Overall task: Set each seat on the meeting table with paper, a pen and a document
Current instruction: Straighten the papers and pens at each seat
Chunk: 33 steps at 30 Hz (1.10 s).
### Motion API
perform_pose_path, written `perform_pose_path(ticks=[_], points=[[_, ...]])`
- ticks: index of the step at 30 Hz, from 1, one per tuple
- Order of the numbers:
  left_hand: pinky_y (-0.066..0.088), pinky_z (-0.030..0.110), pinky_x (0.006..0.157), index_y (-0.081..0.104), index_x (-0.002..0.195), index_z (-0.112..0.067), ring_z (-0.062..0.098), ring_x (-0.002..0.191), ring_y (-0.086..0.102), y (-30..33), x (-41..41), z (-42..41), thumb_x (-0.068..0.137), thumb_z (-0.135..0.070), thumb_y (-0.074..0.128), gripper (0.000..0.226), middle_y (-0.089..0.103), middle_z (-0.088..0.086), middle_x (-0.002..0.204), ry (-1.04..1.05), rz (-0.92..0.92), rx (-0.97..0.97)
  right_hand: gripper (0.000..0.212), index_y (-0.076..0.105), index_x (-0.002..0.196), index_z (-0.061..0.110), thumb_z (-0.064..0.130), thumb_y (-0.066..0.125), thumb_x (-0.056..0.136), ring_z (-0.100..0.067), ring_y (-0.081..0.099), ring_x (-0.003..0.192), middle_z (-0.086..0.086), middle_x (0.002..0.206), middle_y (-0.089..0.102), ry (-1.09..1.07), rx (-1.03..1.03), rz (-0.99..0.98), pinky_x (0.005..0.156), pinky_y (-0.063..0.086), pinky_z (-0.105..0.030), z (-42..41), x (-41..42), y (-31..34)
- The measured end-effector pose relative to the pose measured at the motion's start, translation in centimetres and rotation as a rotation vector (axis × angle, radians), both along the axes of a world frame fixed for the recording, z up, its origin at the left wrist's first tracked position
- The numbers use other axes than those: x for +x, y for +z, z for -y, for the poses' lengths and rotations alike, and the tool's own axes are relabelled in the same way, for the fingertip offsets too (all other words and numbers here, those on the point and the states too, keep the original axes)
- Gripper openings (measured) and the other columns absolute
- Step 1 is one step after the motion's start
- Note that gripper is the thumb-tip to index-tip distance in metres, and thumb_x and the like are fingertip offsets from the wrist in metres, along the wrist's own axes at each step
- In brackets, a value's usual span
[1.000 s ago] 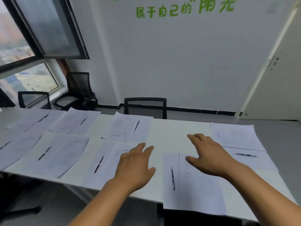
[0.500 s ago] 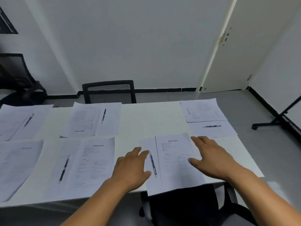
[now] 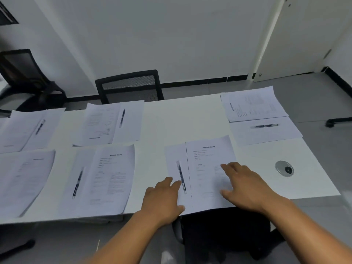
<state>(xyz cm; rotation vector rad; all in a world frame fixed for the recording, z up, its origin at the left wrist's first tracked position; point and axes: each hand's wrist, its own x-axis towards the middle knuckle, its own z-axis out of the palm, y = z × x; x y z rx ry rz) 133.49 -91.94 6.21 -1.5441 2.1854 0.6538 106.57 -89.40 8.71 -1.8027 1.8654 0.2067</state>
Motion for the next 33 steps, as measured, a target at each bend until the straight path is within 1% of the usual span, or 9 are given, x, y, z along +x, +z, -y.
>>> perform_pose_path(ticks=[6, 10, 12, 13, 15, 16, 18, 25, 33], points=[[0.037, 0.047, 0.12, 0.023, 0.169, -0.029, 0.028, 0.156, 0.035, -4.0, -0.5, 1.7, 0.099, -0.056, 0.06, 0.085, 0.024, 0.003, 0.176, -0.062, 0.062, 0.031, 0.086, 0.016, 0.169, 0.025, 0.055, 0.054, 0.098, -0.025, 0.031, 0.154, 0.0, 0.174, 0.021, 0.002, 0.079, 0.009, 0.122, 0.035, -0.039, 1.5, 0.0, -4.3], [0.046, 0.044, 0.103, 0.035, 0.158, -0.028, 0.026, 0.137, 0.049, -6.5, -0.3, 2.7, 0.094, -0.057, 0.063, 0.075, 0.043, 0.0, 0.155, -0.066, 0.082, 0.033, 0.086, 0.017, 0.169, 0.024, 0.055, 0.055, 0.098, -0.026, 0.03, 0.155, -0.001, 0.174, 0.021, 0.001, 0.1, 0.029, 0.123, 0.034, -0.04, 2.1, 0.4, -6.9], [0.047, 0.045, 0.1, 0.037, 0.153, -0.026, 0.027, 0.135, 0.05, -7.7, 0.2, 2.9, 0.092, -0.058, 0.064, 0.074, 0.043, 0.002, 0.152, -0.059, 0.092, 0.015, 0.086, 0.017, 0.168, 0.025, 0.055, 0.055, 0.098, -0.025, 0.027, 0.156, -0.002, 0.174, 0.019, 0.002, 0.101, 0.038, 0.125, 0.031, -0.038, 2.3, 0.7, -7.9], [0.047, 0.047, 0.103, 0.034, 0.155, -0.026, 0.028, 0.141, 0.047, -8.0, 0.5, 2.7, 0.092, -0.06, 0.064, 0.078, 0.039, 0.004, 0.158, -0.048, 0.097, 0.011, 0.086, 0.017, 0.168, 0.024, 0.055, 0.056, 0.098, -0.025, 0.025, 0.157, -0.003, 0.175, 0.017, 0.003, 0.101, 0.039, 0.126, 0.029, -0.038, 2.3, 0.9, -8.2], [0.041, 0.05, 0.119, 0.022, 0.166, -0.024, 0.03, 0.159, 0.03, -9.5, 0.8, 2.8, 0.094, -0.063, 0.064, 0.092, 0.02, 0.008, 0.176, -0.036, 0.08, 0.008, 0.086, 0.018, 0.168, 0.023, 0.055, 0.057, 0.098, -0.026, 0.021, 0.159, -0.005, 0.174, 0.016, 0.004, 0.084, 0.033, 0.128, 0.025, -0.036, 2.5, 1.0, -9.5], [0.034, 0.051, 0.125, 0.014, 0.17, -0.023, 0.029, 0.165, 0.019, -9.8, 0.9, 2.7, 0.095, -0.064, 0.063, 0.098, 0.008, 0.008, 0.18, -0.025, 0.068, 0.004, 0.085, 0.02, 0.167, 0.022, 0.055, 0.057, 0.098, -0.026, 0.02, 0.158, -0.006, 0.173, 0.017, 0.009, 0.068, 0.026, 0.128, 0.024, -0.036, 2.5, 1.1, -9.9], [0.024, 0.05, 0.132, 0.004, 0.173, -0.023, 0.027, 0.168, 0.005, -10.5, 0.9, 2.8, 0.098, -0.063, 0.063, 0.104, -0.004, 0.005, 0.182, -0.004, 0.026, -0.018, 0.084, 0.023, 0.165, 0.021, 0.056, 0.058, 0.097, -0.027, 0.018, 0.158, -0.006, 0.171, 0.018, 0.007, 0.035, 0.016, 0.128, 0.024, -0.037, 2.9, 1.2, -11.2], [0.012, 0.047, 0.136, -0.007, 0.173, -0.023, 0.023, 0.168, -0.013, -11.3, 0.6, 3.0, 0.1, -0.064, 0.061, 0.108, -0.021, 0.0, 0.18, 0.011, -0.056, -0.106, 0.091, 0.011, 0.167, 0.029, 0.062, 0.056, 0.096, -0.03, -0.007, 0.164, -0.006, 0.177, -0.006, -0.016, 0.003, 0.001, 0.133, 0.009, -0.045, 3.1, 1.4, -13.4], [0.008, 0.043, 0.137, -0.005, 0.173, -0.024, 0.019, 0.168, -0.012, -11.8, 1.1, 4.2, 0.106, -0.055, 0.06, 0.099, -0.02, -0.003, 0.18, 0.008, -0.082, -0.072, 0.091, 0.004, 0.168, 0.036, 0.062, 0.054, 0.098, -0.027, -0.009, 0.164, -0.003, 0.177, -0.01, -0.046, 0.021, -0.007, 0.134, 0.008, -0.045, 2.9, 1.0, -14.1]])
